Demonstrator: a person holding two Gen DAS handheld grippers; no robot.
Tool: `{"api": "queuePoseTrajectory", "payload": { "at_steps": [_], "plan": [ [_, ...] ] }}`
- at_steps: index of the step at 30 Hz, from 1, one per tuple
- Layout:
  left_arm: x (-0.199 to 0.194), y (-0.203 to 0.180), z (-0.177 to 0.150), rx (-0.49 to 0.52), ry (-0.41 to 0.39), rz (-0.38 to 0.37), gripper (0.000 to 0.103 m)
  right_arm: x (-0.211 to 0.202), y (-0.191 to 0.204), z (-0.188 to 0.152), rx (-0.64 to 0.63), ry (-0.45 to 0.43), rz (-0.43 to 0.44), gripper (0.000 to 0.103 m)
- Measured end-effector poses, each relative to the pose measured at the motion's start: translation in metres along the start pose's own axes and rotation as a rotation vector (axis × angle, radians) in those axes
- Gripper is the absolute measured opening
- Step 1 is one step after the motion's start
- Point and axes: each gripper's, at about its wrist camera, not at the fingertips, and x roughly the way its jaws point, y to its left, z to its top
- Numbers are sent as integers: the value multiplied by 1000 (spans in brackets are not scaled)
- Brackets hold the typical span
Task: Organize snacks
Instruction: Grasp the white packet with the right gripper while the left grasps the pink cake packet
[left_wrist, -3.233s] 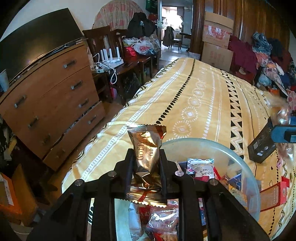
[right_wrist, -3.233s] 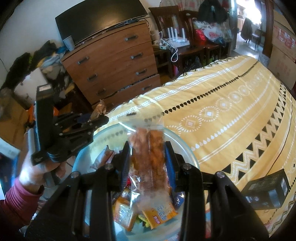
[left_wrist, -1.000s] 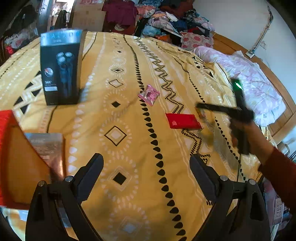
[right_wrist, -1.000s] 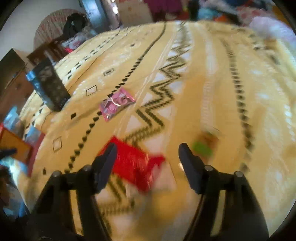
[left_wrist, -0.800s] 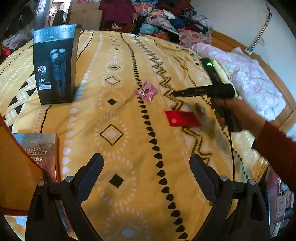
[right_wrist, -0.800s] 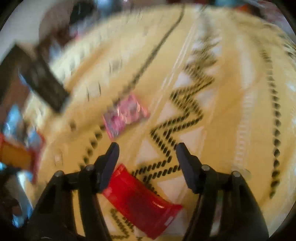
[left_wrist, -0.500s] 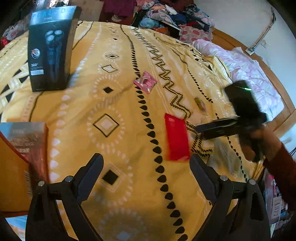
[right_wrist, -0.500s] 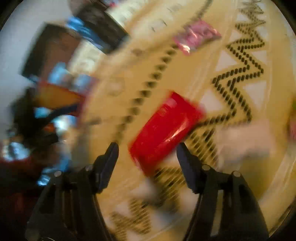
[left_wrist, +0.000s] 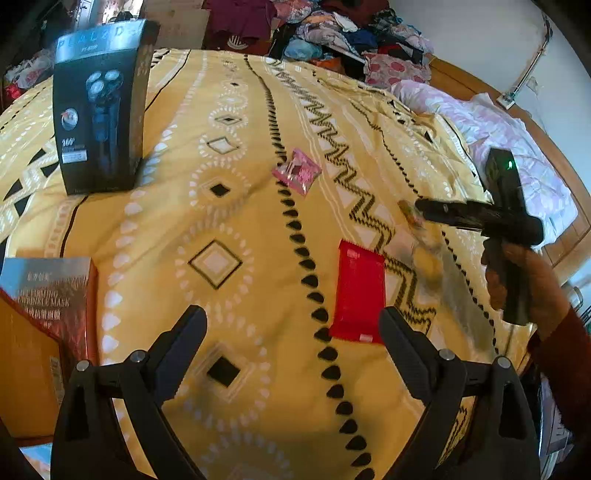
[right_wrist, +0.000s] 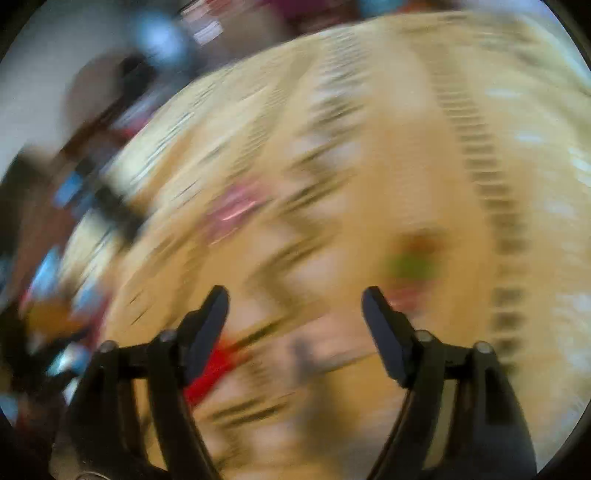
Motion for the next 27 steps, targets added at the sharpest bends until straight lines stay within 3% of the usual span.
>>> {"api": "queuePoseTrajectory", "payload": {
  "at_steps": [3, 6, 8, 10, 12, 15, 17, 20, 24, 27],
  "plan": [
    [5, 4, -9, -20, 34, -18, 95, 33, 41, -12, -208, 207, 132, 85],
    [4, 4, -15, -33, 33, -20, 95, 54, 61, -25, -353, 291, 40, 88],
    [2, 6, -18, -39, 32, -19, 95, 53, 57, -28, -340, 317, 61, 87],
    [0, 8, -20, -32, 35, -13, 95, 39, 51, -25, -334, 294, 94, 86],
    [-2, 9, -21, -24, 29, 1, 95, 23, 31, -17, -278, 250, -24, 88],
    [1, 10, -21, -43, 17, -10, 95, 2, -14, -18, 22, 162, -22, 86],
    [5, 9, -20, -59, 12, -15, 95, 5, -24, -33, 99, 152, -91, 81],
    [12, 4, -16, -62, 4, -8, 95, 9, -35, -48, 223, 52, -130, 77],
    [15, -4, -3, -40, -34, 17, 95, 24, -21, -38, 220, -46, -187, 74],
    [19, -6, 7, -45, -69, 31, 95, 45, -11, -31, 169, -78, -273, 58]
  ]
}}
